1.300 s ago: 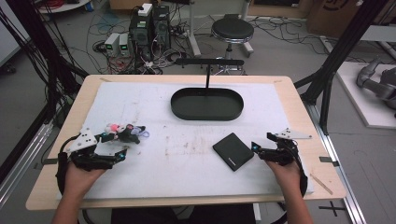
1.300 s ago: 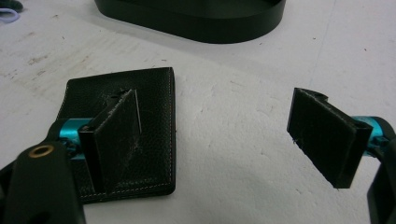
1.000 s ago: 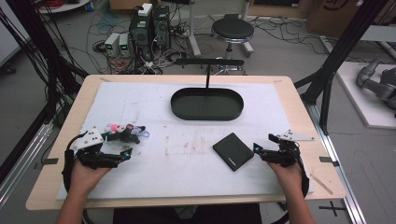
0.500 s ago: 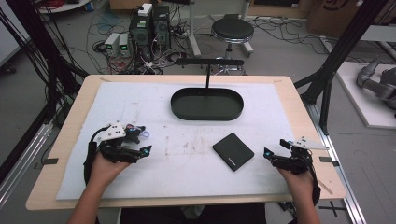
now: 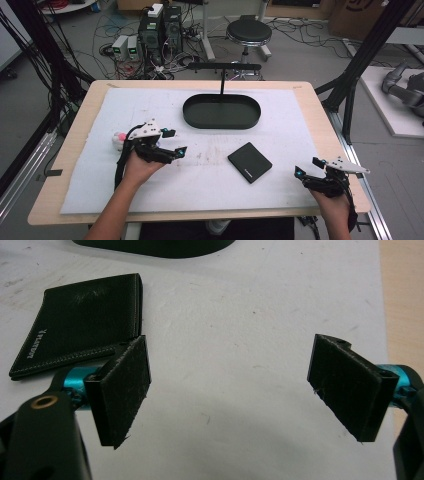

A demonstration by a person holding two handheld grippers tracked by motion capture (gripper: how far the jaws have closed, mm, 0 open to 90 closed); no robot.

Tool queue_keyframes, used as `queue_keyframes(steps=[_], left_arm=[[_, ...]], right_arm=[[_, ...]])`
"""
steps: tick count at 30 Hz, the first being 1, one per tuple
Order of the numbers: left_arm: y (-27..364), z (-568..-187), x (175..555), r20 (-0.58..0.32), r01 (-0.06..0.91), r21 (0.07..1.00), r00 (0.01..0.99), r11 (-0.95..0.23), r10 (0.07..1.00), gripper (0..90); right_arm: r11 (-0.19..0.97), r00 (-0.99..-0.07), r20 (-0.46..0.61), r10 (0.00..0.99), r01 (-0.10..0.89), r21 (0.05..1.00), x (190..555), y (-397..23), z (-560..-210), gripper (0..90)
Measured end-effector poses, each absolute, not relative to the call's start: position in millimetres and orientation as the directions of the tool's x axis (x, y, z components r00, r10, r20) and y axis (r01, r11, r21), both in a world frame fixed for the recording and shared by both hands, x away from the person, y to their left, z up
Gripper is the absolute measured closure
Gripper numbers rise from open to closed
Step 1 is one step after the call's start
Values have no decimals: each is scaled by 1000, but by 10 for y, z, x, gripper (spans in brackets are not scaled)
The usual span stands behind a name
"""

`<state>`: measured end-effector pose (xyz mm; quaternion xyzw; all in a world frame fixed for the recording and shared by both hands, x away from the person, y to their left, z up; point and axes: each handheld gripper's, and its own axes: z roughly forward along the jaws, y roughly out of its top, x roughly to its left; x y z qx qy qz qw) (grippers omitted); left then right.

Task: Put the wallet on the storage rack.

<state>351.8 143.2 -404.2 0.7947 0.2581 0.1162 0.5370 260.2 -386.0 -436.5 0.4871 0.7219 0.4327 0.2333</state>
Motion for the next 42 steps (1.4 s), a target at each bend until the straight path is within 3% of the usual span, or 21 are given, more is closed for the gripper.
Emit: queue_keyframes(steps=[14, 22, 42], left_arm=[[710, -4094, 3793, -145, 303, 898, 888, -319, 436, 189], [293, -4206, 3908, -161, 325, 858, 905, -397, 393, 189], [-380, -4455, 4054, -212, 369, 763, 918, -531, 335, 191]], right_arm=[[118, -386, 98, 917, 499, 859, 2458, -4010, -4359, 177], [115, -389, 104, 915, 501, 858, 2465, -4007, -4365, 177], [116, -391, 104, 914, 499, 859, 2492, -4020, -4364, 177]])
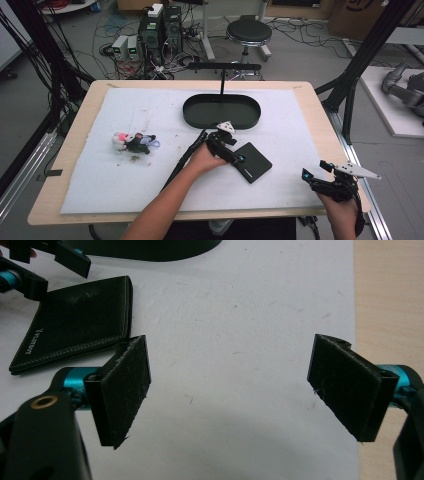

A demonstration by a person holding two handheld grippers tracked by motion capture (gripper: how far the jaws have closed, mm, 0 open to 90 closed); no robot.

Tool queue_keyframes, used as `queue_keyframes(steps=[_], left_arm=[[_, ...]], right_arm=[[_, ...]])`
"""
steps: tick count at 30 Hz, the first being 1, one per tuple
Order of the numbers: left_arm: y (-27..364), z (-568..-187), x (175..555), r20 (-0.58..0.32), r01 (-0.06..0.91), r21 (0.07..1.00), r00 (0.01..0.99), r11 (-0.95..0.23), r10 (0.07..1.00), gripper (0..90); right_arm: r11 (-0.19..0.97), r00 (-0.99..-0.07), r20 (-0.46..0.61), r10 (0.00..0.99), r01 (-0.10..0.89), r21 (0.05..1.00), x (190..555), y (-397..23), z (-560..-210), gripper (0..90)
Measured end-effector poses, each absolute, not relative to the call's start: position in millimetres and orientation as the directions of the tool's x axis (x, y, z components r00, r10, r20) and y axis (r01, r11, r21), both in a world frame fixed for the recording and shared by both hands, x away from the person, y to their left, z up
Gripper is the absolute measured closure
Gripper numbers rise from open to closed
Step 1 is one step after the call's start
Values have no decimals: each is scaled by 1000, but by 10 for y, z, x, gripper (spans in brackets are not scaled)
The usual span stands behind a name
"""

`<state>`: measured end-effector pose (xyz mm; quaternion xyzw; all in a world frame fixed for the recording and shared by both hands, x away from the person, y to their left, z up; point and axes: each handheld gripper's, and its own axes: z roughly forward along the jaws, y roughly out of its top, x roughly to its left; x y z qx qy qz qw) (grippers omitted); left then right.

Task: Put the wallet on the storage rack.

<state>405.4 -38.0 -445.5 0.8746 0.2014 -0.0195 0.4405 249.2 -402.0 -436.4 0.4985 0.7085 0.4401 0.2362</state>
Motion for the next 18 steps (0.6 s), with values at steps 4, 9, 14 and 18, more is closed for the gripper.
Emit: queue_keyframes(steps=[4, 9, 14, 18], left_arm=[[-470, -4495, 4020, -179, 347, 743, 927, -572, 331, 174], [-474, -4480, 4001, -172, 339, 738, 931, -583, 322, 215], [-458, -4469, 4006, -212, 373, 740, 919, -560, 332, 407], [-419, -4453, 4028, -206, 372, 749, 917, -548, 341, 591]], right_arm=[[119, -397, 103, 912, 494, 861, 2511, -4010, -4366, 177], [118, -399, 106, 911, 498, 859, 2522, -4003, -4360, 177], [118, -399, 107, 910, 499, 859, 2532, -3989, -4360, 177], [122, -402, 103, 910, 496, 860, 2536, -3973, -4355, 177]])
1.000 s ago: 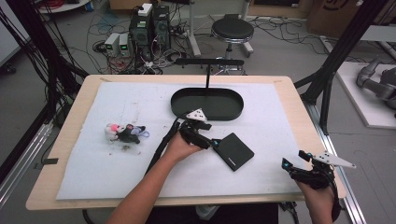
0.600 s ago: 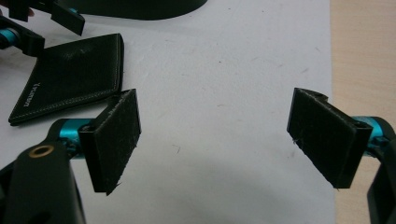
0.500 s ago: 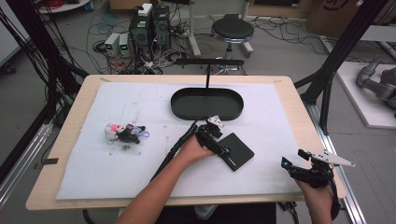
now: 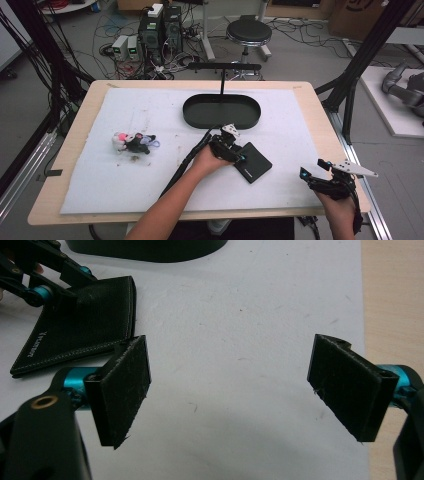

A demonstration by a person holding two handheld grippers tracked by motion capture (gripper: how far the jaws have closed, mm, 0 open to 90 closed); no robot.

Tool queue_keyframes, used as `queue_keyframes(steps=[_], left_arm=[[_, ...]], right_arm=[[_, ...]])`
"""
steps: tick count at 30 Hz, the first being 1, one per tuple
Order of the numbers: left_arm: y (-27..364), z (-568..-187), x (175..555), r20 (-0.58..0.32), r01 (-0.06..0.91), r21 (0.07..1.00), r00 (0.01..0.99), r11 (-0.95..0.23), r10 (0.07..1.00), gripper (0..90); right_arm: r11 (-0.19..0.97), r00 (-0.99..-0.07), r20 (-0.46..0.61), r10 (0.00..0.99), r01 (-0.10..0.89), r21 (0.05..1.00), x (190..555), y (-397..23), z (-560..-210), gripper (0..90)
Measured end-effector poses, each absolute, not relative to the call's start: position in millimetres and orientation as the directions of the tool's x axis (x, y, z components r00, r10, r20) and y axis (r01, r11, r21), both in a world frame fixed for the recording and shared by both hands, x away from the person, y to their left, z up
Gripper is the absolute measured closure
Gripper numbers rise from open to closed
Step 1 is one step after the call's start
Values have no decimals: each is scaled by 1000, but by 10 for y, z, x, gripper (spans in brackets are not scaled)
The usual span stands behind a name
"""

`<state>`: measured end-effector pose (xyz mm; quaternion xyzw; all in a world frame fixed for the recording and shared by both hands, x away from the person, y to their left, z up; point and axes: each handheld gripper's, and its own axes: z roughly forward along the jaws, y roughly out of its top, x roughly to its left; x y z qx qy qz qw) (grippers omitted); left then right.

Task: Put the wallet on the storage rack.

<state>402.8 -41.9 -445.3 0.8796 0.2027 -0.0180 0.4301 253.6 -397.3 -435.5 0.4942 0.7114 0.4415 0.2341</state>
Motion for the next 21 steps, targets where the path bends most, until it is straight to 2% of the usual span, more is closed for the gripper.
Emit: queue_keyframes(steps=[2, 7, 15, 21], left_arm=[[-421, -4443, 4024, -198, 373, 753, 914, -541, 354, 694], [-387, -4405, 4031, -203, 371, 766, 914, -525, 351, 794], [-256, -4204, 4016, -227, 354, 826, 921, -438, 316, 819], [-115, -4068, 4054, -237, 361, 853, 911, -376, 338, 823]], right_arm=[[124, -404, 102, 909, 497, 859, 2535, -3970, -4354, 177], [122, -401, 100, 911, 494, 861, 2534, -3982, -4357, 177], [123, -403, 101, 910, 492, 862, 2544, -3995, -4367, 177], [129, -410, 95, 907, 487, 864, 2543, -3962, -4355, 177]])
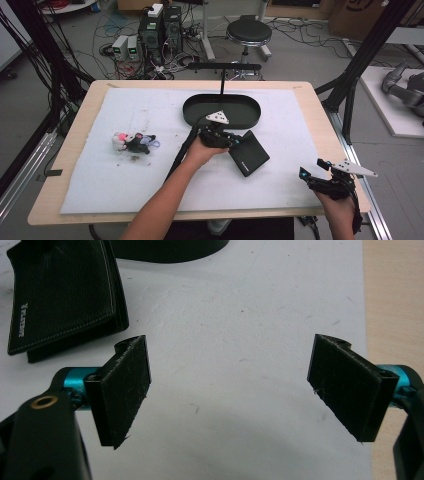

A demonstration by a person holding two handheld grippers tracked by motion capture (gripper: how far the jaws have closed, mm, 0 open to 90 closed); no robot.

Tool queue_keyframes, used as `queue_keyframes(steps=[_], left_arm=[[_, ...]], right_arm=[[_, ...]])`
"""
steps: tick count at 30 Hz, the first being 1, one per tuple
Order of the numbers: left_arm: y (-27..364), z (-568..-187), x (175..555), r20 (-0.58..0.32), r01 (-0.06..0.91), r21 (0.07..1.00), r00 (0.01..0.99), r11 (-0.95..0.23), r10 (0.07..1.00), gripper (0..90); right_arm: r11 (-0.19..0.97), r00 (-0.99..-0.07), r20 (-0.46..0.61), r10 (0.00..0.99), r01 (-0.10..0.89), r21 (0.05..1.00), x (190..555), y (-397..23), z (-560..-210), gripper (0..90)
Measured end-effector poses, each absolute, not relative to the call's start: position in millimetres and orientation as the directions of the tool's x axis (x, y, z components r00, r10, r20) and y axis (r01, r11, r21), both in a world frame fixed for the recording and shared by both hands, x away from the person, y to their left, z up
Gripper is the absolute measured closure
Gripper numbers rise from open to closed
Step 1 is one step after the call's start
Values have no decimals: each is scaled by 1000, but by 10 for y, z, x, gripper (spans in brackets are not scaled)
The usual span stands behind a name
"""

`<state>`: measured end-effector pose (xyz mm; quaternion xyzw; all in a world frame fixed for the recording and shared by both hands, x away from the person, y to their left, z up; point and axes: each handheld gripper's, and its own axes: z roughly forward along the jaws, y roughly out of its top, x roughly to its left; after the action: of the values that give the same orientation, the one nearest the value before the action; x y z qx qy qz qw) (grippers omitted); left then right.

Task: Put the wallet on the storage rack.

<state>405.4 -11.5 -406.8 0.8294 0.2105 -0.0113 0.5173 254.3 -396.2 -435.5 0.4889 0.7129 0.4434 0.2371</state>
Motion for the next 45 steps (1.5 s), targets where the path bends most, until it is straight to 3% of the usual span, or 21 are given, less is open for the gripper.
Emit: queue_keyframes(steps=[28, 45], left_arm=[[443, -3462, 4768, -247, 391, 901, 818, -188, 520, 827], [643, -3670, 5207, -311, 449, 888, 741, -95, 595, 826]], right_arm=[[129, -417, 102, 903, 490, 862, 2568, -3933, -4355, 177], [127, -412, 104, 905, 496, 859, 2572, -3942, -4371, 177]])
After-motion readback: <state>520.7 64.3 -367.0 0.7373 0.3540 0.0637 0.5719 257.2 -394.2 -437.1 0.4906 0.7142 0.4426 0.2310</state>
